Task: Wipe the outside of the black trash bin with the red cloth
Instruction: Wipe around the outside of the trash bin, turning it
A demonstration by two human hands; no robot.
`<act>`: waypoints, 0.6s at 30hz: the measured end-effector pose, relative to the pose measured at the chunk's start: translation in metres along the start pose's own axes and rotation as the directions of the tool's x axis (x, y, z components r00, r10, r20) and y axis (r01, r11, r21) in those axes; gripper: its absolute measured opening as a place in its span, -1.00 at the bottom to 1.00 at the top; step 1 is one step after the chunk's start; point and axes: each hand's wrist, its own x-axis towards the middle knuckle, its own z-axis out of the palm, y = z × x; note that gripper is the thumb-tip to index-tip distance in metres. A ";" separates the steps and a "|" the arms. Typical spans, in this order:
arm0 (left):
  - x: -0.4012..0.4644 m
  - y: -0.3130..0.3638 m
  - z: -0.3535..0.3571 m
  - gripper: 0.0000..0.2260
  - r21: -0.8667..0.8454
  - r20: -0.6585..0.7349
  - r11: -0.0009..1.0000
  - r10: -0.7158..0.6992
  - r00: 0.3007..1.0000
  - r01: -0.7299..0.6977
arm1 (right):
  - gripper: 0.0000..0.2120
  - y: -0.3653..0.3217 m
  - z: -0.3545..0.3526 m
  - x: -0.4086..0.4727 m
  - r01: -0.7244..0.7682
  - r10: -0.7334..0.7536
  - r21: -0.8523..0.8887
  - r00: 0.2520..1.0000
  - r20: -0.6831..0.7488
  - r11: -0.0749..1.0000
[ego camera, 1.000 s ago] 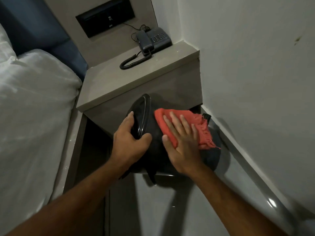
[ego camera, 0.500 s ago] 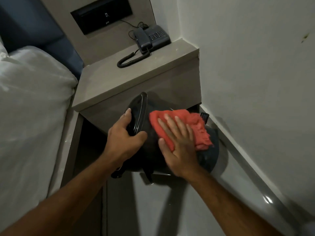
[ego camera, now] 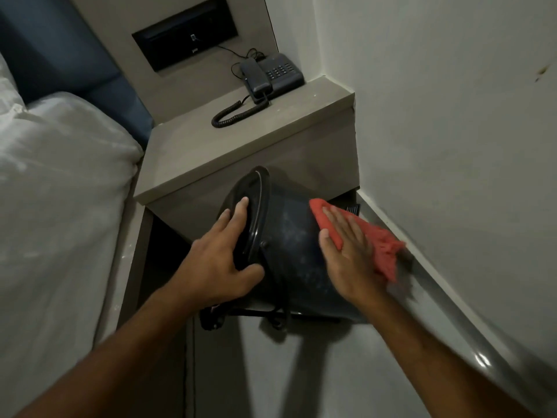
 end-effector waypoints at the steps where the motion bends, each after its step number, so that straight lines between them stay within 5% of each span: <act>1: 0.003 0.008 -0.002 -0.05 0.088 -0.038 0.995 0.038 0.999 -0.035 | -0.47 -0.017 0.004 -0.002 0.093 -0.094 0.071 0.996 0.007 0.993; 4: 0.011 0.020 -0.007 -0.07 0.223 -0.115 0.973 0.089 0.989 -0.061 | -0.54 -0.037 0.013 -0.010 0.324 -0.328 0.085 0.944 0.028 0.942; 8: 0.019 0.022 -0.015 -0.10 0.213 -0.064 0.976 0.055 0.996 -0.040 | -0.48 0.043 0.019 -0.048 0.585 -0.604 -0.262 0.797 0.011 0.767; 12: 0.030 0.017 -0.022 -0.11 0.182 -0.041 0.983 0.008 0.999 -0.001 | -0.46 0.095 0.013 -0.067 0.521 -0.555 -0.419 0.831 0.048 0.744; 15: 0.027 0.012 -0.024 -0.10 0.173 -0.051 0.984 -0.034 0.998 0.043 | -0.41 0.039 0.026 -0.029 0.506 -0.539 -0.358 0.842 0.009 0.785; 18: 0.028 0.009 -0.022 -0.09 0.187 -0.049 0.982 0.000 0.999 0.009 | -0.29 -0.001 0.047 -0.014 0.574 -0.627 -0.374 0.779 -0.024 0.728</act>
